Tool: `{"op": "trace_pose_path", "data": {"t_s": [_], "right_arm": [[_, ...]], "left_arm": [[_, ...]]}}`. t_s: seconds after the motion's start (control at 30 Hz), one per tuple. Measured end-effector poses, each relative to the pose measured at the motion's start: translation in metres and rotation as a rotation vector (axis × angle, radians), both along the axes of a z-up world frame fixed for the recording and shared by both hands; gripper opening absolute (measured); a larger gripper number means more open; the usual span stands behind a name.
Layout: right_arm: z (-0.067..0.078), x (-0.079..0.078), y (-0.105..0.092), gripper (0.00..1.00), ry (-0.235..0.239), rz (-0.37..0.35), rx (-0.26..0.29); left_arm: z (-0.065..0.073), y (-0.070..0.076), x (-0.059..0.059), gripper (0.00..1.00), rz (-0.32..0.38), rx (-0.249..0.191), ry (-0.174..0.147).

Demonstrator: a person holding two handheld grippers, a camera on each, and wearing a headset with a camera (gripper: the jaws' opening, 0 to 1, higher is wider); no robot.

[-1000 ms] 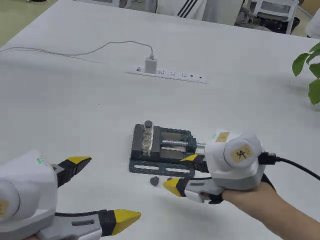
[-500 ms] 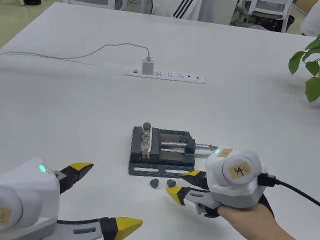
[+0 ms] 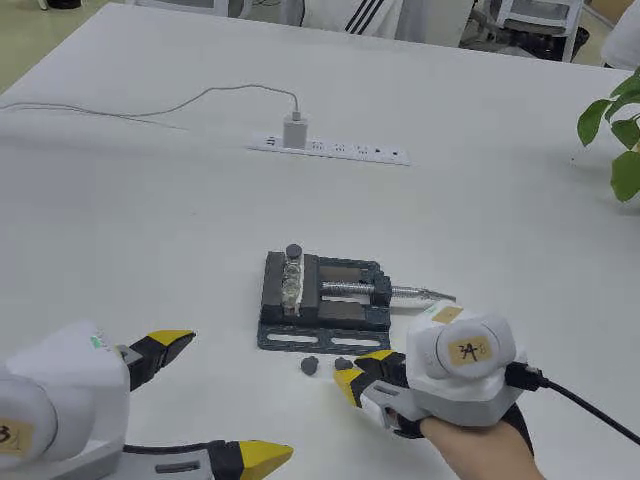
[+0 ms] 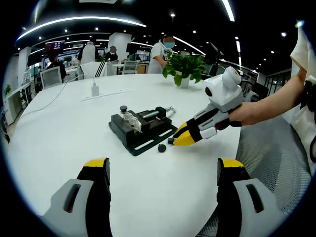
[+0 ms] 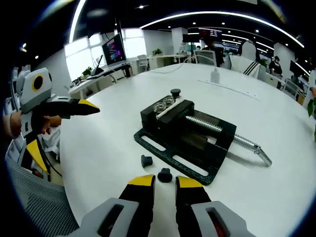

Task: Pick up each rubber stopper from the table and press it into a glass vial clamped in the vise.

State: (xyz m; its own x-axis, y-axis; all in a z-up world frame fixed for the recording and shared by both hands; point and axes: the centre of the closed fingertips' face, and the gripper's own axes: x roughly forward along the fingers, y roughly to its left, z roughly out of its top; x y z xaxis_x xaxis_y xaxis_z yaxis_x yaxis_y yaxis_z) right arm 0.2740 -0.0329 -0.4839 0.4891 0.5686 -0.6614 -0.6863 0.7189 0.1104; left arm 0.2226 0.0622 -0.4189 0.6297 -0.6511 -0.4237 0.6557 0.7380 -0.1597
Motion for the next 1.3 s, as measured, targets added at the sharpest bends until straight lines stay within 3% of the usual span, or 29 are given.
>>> {"op": "trace_pose_path", "data": {"t_s": [0.93,1.03,1.17,1.3], "right_arm": [[-0.001,0.001,0.0,0.08,0.007,-0.011,0.018],[0.003,-0.001,0.0,0.08,0.0,0.016,0.014],[0.01,-0.004,-0.001,0.07,0.002,0.052,0.009],[0.016,-0.007,-0.005,0.07,0.01,0.08,0.003]], "left_arm": [[-0.003,-0.002,-0.001,0.88,-0.006,0.008,0.011],[-0.003,-0.002,-0.001,0.88,-0.018,0.021,-0.004],[-0.003,-0.003,-0.001,0.87,-0.049,0.07,-0.029],[-0.005,-0.007,-0.001,0.87,-0.072,0.094,-0.033]]}}
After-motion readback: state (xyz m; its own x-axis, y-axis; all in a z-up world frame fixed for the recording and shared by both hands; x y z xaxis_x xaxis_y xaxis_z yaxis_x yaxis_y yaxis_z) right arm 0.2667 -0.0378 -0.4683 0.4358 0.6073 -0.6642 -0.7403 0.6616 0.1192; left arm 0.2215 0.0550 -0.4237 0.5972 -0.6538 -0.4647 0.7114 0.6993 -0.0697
